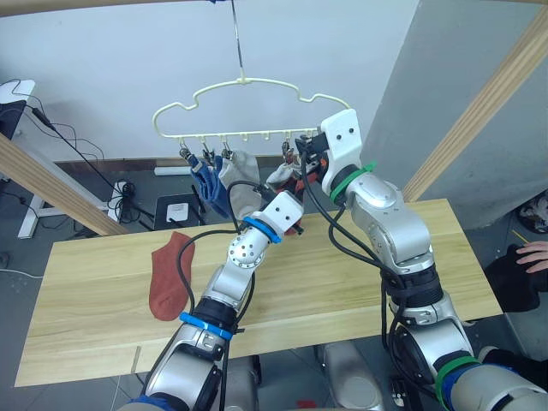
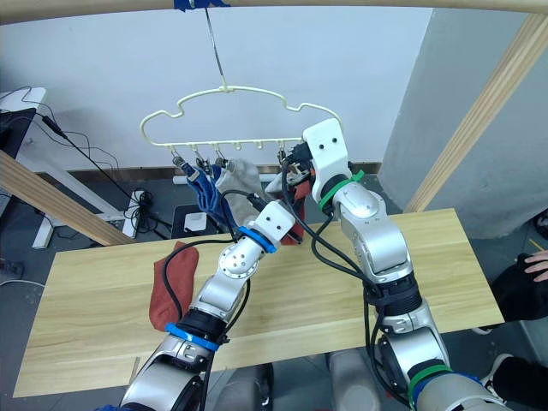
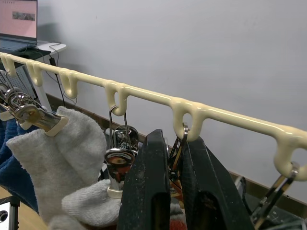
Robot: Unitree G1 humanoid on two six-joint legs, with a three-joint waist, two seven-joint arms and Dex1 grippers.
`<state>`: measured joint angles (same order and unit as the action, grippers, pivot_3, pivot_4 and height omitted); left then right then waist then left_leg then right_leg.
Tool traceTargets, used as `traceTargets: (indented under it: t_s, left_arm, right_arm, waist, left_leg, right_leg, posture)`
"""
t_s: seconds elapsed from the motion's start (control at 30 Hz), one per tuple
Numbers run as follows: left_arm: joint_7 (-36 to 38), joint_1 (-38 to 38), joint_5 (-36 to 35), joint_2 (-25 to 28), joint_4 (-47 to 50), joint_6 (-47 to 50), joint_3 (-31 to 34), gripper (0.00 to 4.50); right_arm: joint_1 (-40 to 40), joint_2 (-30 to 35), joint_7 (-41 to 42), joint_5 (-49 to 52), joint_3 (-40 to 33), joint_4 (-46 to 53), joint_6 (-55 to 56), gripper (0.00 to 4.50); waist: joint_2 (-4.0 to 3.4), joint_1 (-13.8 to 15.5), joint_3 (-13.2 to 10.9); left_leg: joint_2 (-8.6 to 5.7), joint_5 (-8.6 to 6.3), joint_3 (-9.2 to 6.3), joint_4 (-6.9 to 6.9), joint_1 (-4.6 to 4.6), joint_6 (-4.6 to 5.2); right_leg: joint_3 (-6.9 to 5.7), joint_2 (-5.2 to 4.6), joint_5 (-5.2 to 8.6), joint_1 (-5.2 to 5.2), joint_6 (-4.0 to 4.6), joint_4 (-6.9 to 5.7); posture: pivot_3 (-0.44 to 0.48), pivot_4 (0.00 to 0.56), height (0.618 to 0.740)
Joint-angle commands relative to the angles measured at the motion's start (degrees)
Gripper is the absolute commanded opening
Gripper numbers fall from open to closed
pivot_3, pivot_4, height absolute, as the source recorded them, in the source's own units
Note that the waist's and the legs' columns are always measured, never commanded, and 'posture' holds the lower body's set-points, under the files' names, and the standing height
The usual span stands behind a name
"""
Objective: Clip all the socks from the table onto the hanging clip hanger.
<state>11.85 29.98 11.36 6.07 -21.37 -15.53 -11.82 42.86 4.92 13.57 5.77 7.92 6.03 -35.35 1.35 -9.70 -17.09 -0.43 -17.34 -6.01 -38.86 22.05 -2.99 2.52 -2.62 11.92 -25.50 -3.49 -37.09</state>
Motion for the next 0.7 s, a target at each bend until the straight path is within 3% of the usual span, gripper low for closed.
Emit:
traceTargets:
  t_s: [0.03,0.7]
  left_arm:
    - [0.1,0.2,-1.9,-1.1,2.3,-0.7,0.6,0.01]
    - [1.4,-1.6,-6.8,-2.2,5.3,-1.6,2.6,0.01]
  right_arm:
    - [0.0,-0.4,-0.2,0.4,-0.7,3.4,0.4,0.0]
    - [-0.2,-0.4,-0.5,0.2,-0.7,3.4,0.2,0.0]
  waist:
    - [0.0,0.0,0.0]
    - [0.0,0.0,0.0]
  left_leg:
    - [0.0,0.0,0.0,0.0,0.0,0.0]
    - [0.0,0.0,0.0,0.0,0.0,0.0]
  right_leg:
    - [0.0,0.0,0.0,0.0,0.0,0.0]
    - [0.0,0.0,0.0,0.0,0.0,0.0]
  posture:
    - [-0.252,0.293,0.74]
    - [-0.25,0.298,0.74]
